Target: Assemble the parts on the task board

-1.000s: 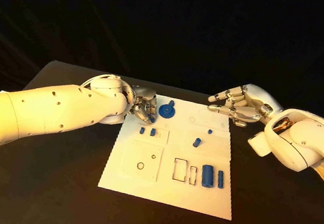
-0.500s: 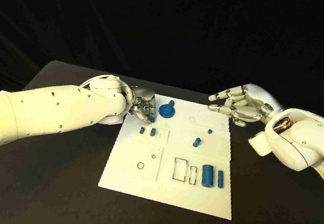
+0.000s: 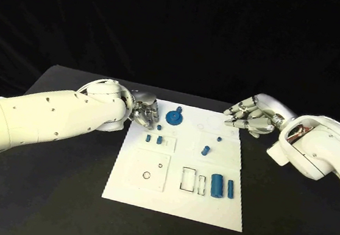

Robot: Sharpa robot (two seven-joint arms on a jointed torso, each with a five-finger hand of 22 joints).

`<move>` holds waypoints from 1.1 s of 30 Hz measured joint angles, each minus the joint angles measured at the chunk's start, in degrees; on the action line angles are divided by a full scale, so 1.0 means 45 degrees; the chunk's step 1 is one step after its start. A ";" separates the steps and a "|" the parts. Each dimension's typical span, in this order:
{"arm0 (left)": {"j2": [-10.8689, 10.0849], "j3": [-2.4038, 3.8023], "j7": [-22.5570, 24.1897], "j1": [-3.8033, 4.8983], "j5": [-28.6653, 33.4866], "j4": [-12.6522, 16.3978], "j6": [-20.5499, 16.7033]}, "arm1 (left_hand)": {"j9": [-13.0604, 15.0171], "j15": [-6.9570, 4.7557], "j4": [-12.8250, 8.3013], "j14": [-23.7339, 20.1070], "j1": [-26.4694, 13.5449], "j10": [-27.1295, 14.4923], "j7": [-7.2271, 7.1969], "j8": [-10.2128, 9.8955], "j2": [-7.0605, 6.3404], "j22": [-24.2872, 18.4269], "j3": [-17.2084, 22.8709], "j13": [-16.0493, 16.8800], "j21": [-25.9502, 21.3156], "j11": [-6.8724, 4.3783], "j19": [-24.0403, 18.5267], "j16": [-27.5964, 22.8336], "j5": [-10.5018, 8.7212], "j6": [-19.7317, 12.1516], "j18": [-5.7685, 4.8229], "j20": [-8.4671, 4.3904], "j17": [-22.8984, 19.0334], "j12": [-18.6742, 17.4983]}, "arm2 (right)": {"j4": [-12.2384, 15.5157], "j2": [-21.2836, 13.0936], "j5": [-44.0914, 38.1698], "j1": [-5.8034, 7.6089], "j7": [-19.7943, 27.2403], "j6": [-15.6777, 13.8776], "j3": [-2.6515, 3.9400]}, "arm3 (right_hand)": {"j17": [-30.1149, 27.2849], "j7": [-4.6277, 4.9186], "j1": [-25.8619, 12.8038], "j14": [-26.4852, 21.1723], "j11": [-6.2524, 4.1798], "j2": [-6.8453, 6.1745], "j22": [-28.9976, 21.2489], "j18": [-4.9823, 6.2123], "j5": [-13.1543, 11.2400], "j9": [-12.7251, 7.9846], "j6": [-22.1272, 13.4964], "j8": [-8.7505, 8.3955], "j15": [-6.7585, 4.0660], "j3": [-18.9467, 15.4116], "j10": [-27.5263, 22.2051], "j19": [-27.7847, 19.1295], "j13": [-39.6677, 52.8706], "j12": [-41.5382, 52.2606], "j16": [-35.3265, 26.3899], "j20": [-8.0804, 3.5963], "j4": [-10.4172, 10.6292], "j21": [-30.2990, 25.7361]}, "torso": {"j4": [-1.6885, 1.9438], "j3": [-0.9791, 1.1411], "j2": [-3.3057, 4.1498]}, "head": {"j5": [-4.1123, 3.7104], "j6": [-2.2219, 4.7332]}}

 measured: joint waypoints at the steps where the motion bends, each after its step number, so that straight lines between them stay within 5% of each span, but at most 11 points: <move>1: -0.0063 0.0012 0.0000 0.0000 0.0051 0.0018 -0.0059 | 0.0044 0.0026 -0.0090 0.0026 0.0092 -0.0044 0.0050 0.0086 0.0092 -0.0009 0.0099 0.0014 -0.0041 0.0045 0.0000 0.0000 0.0000 0.0156 0.0001 0.0000 -0.0033 -0.0033 | -0.0033 0.0015 -0.0410 -0.0027 -0.0151 0.0029 0.0001 | 0.0149 -0.0049 0.0249 0.0000 -0.0041 -0.0030 0.0213 -0.0002 0.0000 0.0000 0.0170 0.0000 0.0000 0.0181 0.0172 0.0144 -0.0335 -0.0254 0.0128 -0.0013 -0.0140 0.0174 | -0.0001 0.0002 -0.0002 | -0.0009 0.0009; 7: -0.0752 0.0121 0.0128 0.0033 0.1799 0.0231 -0.0903 | 0.0143 0.0124 -0.0621 -0.0405 0.0742 -0.0068 -0.0024 0.0444 0.0404 -0.1199 0.1165 0.0061 -0.2133 0.0071 -0.0407 -0.1012 0.0000 0.0990 0.0039 0.0111 -0.1846 -0.0095 | -0.0193 0.0226 -0.3245 -0.0284 -0.1148 0.0099 0.0000 | 0.0447 -0.0242 0.0552 0.0024 -0.0176 -0.0051 0.0987 -0.0001 -0.0170 0.0008 0.0701 0.0098 -0.0121 0.1093 0.0907 0.0535 -0.1118 -0.0787 0.0285 -0.0159 -0.0478 0.0755 | -0.0005 0.0032 -0.0011 | -0.0167 0.0133; 9: -0.1030 0.0132 0.0285 0.0043 0.3231 0.0389 -0.1203 | 0.0090 0.0232 -0.0537 -0.1311 0.0595 -0.0238 0.0010 0.0444 0.0378 -0.2572 0.1344 0.0063 -0.4513 0.0178 -0.1304 -0.2376 0.0000 0.0953 0.0553 0.0150 -0.3905 -0.0058 | -0.0230 0.0321 -0.4059 -0.0384 -0.1436 0.0103 -0.0001 | 0.0452 -0.0224 0.0475 0.0024 -0.0174 -0.0128 0.1021 0.0000 -0.0316 0.0006 0.0745 0.0098 -0.0122 0.1267 0.0906 0.0535 -0.1329 -0.1000 0.0285 -0.0159 -0.0484 0.0755 | -0.0011 0.0039 -0.0011 | -0.0227 0.0181; 11: -0.1288 0.0135 0.0546 0.0046 0.5253 0.0590 -0.1423 | 0.0054 0.0254 -0.0441 -0.2177 0.0308 -0.0411 0.0116 0.0444 0.0400 -0.3586 0.1358 0.0062 -0.6324 0.0224 -0.2056 -0.3518 -0.0011 0.0845 0.0822 0.0206 -0.5513 -0.0034 | -0.0267 0.0409 -0.4917 -0.0501 -0.1751 0.0118 -0.0002 | 0.0451 -0.0233 0.0351 0.0024 -0.0171 -0.0252 0.1005 0.0000 -0.0397 -0.0007 0.0755 0.0042 -0.0121 0.1329 0.0904 0.0535 -0.1478 -0.1173 0.0285 -0.0159 -0.0445 0.0755 | -0.0011 0.0039 -0.0010 | -0.0297 0.0240; 14: -0.1586 0.0135 0.1029 0.0045 0.7884 0.0954 -0.1549 | 0.0054 0.0342 -0.0096 -0.2928 -0.0239 -0.0505 0.0159 0.0444 0.0410 -0.4154 0.1006 0.0062 -0.7311 0.0306 -0.2619 -0.4514 -0.0085 0.0801 0.0820 0.0312 -0.6849 0.0138 | -0.0310 0.0515 -0.5859 -0.0662 -0.2101 0.0152 -0.0004 | 0.0504 -0.0269 0.0177 0.0023 -0.0033 -0.0426 0.0930 0.0000 -0.0651 -0.0011 0.0793 -0.0031 -0.0121 0.1456 0.0758 0.0534 -0.1729 -0.1438 0.0350 -0.0159 -0.0388 0.0755 | -0.0006 0.0032 -0.0004 | -0.0389 0.0299; 19: -0.2122 0.0116 0.2150 0.0016 1.2663 0.1806 -0.1665 | 0.0054 0.0378 0.0210 -0.3219 -0.0706 -0.0657 0.0204 0.0443 0.0303 -0.4540 0.0168 0.0100 -0.7848 0.0290 -0.2869 -0.4798 -0.0085 0.0756 0.0815 0.0408 -0.7216 0.0348 | -0.0486 0.0850 -0.7155 -0.0959 -0.2546 0.0239 -0.0004 | 0.0533 -0.0269 0.0047 0.0000 0.0026 -0.0556 0.0882 -0.0001 -0.0827 -0.0021 0.0793 -0.0203 -0.0086 0.1717 0.0467 0.0481 -0.2093 -0.1724 0.0358 -0.0106 -0.0404 0.0705 | -0.0011 0.0018 0.0004 | -0.0476 0.0342; 23: -0.2433 0.0108 0.2921 -0.0011 1.5050 0.2383 -0.1749 | 0.0054 0.0407 0.0233 -0.3282 -0.0705 -0.0661 0.0156 0.0477 0.0303 -0.4727 -0.0102 0.0123 -0.8025 0.0293 -0.2914 -0.4884 -0.0085 0.0707 0.0802 0.0453 -0.7324 0.0470 | -0.0670 0.1145 -0.7703 -0.1117 -0.2701 0.0332 -0.0004 | 0.0532 -0.0269 -0.0003 0.0022 0.0032 -0.0606 0.0863 0.0000 -0.0827 -0.0033 0.0792 -0.0300 -0.0023 0.1912 0.0371 0.0481 -0.2332 -0.1830 0.0368 -0.0107 -0.0422 0.0706 | 0.0010 0.0007 0.0004 | -0.0521 0.0344; 33: -0.2802 0.0067 0.3868 -0.0069 1.7353 0.3210 -0.1970 | 0.0055 0.0411 0.0233 -0.3371 -0.0704 -0.0778 0.0201 0.0492 0.0304 -0.4895 -0.0306 0.0136 -0.8199 0.0319 -0.2914 -0.4884 -0.0085 0.0661 0.0796 0.0453 -0.7423 0.0617 | -0.0924 0.1629 -0.8203 -0.1335 -0.2755 0.0546 -0.0003 | 0.0531 -0.0270 -0.0003 0.0022 0.0007 -0.0606 0.0863 0.0000 -0.0875 -0.0032 0.0791 -0.0373 -0.0023 0.2154 0.0308 0.0481 -0.2618 -0.1882 0.0368 -0.0107 -0.0460 0.0705 | 0.0004 0.0013 0.0002 | -0.0452 0.0294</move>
